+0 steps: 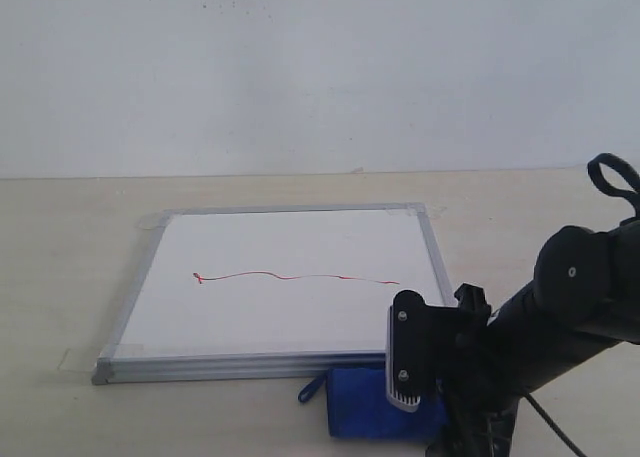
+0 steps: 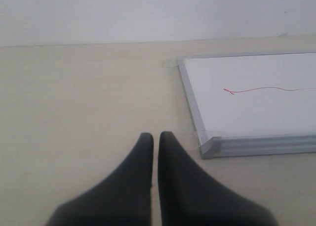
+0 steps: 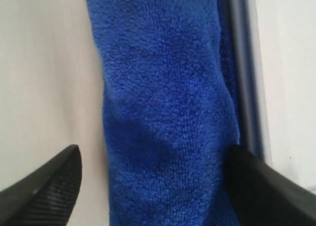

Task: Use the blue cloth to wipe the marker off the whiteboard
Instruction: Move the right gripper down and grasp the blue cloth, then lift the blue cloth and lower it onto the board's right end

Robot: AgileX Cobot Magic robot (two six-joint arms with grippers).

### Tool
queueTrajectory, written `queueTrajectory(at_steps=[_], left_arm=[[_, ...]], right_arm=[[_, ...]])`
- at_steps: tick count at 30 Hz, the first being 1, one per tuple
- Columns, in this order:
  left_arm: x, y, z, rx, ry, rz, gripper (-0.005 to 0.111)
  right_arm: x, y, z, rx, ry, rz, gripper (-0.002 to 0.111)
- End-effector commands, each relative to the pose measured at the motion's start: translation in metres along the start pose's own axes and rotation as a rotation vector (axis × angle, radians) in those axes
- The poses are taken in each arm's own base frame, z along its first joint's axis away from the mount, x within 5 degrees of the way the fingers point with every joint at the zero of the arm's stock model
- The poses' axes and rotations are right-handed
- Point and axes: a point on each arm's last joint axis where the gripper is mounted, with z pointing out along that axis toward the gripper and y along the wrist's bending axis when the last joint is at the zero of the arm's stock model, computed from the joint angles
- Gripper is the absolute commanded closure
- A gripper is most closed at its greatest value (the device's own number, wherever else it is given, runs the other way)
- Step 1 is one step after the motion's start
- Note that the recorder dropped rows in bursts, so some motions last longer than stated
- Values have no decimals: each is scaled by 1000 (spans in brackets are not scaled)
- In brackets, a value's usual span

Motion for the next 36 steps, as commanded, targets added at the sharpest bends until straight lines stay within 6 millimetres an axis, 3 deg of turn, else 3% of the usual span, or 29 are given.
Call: queueTrajectory(at_steps=[1, 6, 9, 13, 14, 19, 23, 28, 33, 36], left_arm=[[-1, 0, 0, 8, -5, -5, 103], [-1, 0, 0, 8, -5, -5, 103], [-1, 0, 0, 8, -5, -5, 103], [-1, 0, 0, 8, -5, -5, 103], [-1, 0, 0, 8, -5, -5, 103], [-1, 0, 0, 8, -5, -5, 103], [-1, 0, 0, 8, -5, -5, 103], [-1, 0, 0, 8, -5, -5, 103], [-1, 0, 0, 8, -5, -5, 103], [-1, 0, 0, 8, -5, -5, 103]], right_arm=[[1, -2, 6, 10, 9, 0, 33], [2, -3, 10, 22, 10, 23, 38], [1, -3, 9, 25, 6, 42, 61], [1, 1, 9, -19, 8, 60, 103], [1, 1, 9, -23, 8, 64, 108], [1, 2, 7, -29, 4, 154, 108], [-4, -2, -6, 19, -29, 221, 108], [-26, -22, -47, 131, -164, 446, 108], [-49, -46, -91, 264, -318, 512, 108], [-60, -62, -103, 310, -371, 565, 108]])
